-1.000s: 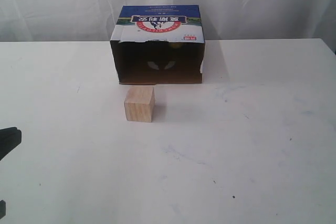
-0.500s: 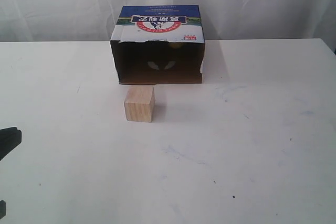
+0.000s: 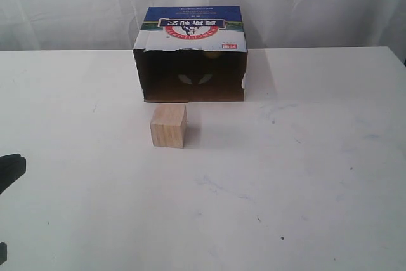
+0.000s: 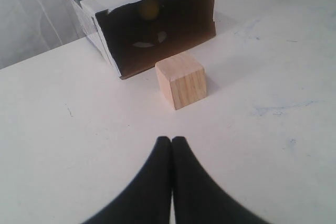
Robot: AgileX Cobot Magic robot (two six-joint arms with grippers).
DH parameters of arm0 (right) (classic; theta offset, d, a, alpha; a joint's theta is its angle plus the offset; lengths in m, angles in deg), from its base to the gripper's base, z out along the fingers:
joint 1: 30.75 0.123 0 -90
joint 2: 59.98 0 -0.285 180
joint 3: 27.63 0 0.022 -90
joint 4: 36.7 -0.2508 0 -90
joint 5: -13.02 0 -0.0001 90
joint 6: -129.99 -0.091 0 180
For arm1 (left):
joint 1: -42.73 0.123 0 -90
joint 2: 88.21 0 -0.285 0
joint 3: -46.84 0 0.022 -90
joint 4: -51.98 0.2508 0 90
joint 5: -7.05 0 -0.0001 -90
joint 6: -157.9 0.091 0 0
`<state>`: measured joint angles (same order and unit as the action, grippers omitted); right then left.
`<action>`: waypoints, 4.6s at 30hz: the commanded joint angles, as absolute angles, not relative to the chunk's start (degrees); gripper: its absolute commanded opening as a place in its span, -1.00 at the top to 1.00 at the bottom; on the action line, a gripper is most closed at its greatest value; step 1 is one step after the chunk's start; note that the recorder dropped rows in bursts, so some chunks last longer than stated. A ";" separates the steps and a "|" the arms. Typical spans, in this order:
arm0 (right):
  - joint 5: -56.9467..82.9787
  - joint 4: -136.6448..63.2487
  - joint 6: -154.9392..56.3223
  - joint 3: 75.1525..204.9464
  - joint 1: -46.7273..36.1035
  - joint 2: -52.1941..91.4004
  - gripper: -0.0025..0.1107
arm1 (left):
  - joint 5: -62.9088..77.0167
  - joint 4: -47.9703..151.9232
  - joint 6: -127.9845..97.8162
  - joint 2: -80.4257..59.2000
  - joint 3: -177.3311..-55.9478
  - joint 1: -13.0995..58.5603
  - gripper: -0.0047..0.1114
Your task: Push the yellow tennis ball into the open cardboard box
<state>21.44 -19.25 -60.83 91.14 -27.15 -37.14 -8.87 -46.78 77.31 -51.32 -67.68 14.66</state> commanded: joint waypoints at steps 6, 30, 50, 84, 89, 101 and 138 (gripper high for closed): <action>14.69 -23.18 -57.78 76.64 -27.38 -39.63 0.96 | -8.22 -47.97 76.81 -51.79 -67.45 14.65 0.92; 30.08 -32.46 -58.47 75.15 -37.58 -52.19 0.96 | -8.22 -47.97 76.81 -51.79 -67.45 14.65 0.92; 31.73 -32.20 -54.27 75.15 -37.08 -52.19 0.96 | -8.11 -47.97 76.81 -51.79 -67.45 14.65 0.92; 32.18 -32.20 -54.28 75.15 -37.08 -52.19 0.96 | -8.28 -23.37 78.00 -59.15 -71.57 35.77 0.92; 32.29 -32.20 -54.28 75.15 -37.08 -52.19 0.96 | -8.29 -7.73 61.60 -59.84 -73.29 37.51 0.92; 32.29 -32.20 -54.28 75.15 -37.08 -52.19 0.96 | 8.07 41.70 -15.50 -66.58 -66.90 56.11 0.92; 32.26 -32.20 -54.28 75.15 -37.08 -52.19 0.96 | 29.09 40.85 -18.67 -80.43 -55.95 51.10 0.92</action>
<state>32.62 -32.38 -54.78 75.23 -37.34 -51.85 26.42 42.15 -18.05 -80.15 -56.19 51.42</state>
